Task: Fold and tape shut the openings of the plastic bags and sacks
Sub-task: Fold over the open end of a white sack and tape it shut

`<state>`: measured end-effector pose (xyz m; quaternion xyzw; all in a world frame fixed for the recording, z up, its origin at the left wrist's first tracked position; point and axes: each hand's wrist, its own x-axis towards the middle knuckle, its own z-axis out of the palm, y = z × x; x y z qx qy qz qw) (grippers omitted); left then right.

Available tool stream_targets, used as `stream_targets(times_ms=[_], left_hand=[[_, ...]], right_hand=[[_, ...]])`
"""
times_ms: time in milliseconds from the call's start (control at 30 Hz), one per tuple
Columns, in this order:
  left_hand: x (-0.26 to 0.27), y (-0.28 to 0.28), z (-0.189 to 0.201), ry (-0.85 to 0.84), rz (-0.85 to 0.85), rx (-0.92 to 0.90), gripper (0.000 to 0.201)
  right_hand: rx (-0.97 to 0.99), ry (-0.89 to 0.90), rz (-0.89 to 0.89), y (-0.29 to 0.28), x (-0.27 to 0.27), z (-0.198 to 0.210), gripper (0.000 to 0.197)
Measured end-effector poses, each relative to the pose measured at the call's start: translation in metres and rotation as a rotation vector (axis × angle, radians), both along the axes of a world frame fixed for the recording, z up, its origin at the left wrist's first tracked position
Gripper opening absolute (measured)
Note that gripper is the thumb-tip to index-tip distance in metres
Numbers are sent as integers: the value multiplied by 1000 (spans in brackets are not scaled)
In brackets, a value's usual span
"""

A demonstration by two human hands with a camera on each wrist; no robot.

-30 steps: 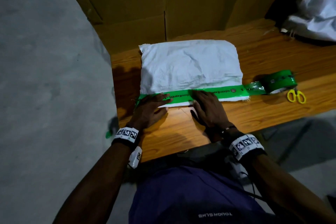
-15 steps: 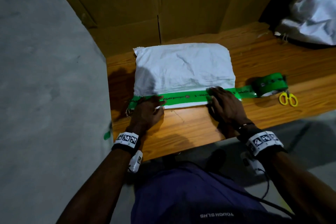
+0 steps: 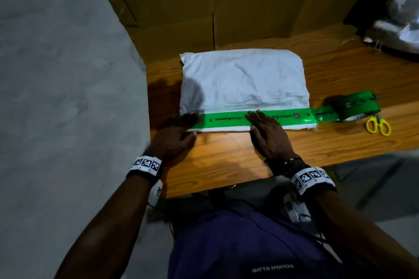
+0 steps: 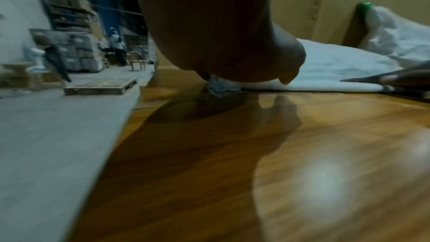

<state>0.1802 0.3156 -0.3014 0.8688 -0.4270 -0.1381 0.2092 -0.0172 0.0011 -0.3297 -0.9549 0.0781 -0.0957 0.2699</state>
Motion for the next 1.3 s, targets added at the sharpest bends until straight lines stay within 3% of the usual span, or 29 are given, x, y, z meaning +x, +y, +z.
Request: stream_targets(times_ms=[200, 333, 433, 533, 600, 667, 767, 1033, 1300], left_hand=[[-6, -10, -5, 46, 104, -50, 49], [-9, -13, -7, 59, 153, -95, 50], [-20, -31, -7, -58, 223, -153, 47], [-43, -65, -9, -302, 299, -143, 42], [-67, -101, -10, -317, 270, -170, 44], [-95, -144, -6, -204, 99, -188, 52], [-124, -195, -10, -124, -85, 22, 67], [-126, -207, -14, -127, -28, 83, 67], [-158, -248, -1, -246, 153, -20, 45]], right_hand=[[-33, 7, 37, -6, -3, 4, 50], [-115, 47, -103, -55, -42, 6, 50], [-124, 85, -104, -74, -58, 2, 53], [-66, 51, -142, -67, -50, 2, 54], [-85, 16, -165, -60, -46, 3, 52], [-85, 7, -165, -54, -45, 3, 52], [-116, 12, -128, -54, -45, 4, 53], [-115, 99, -159, -131, -87, 21, 51], [-32, -3, -83, -125, -96, 18, 51]])
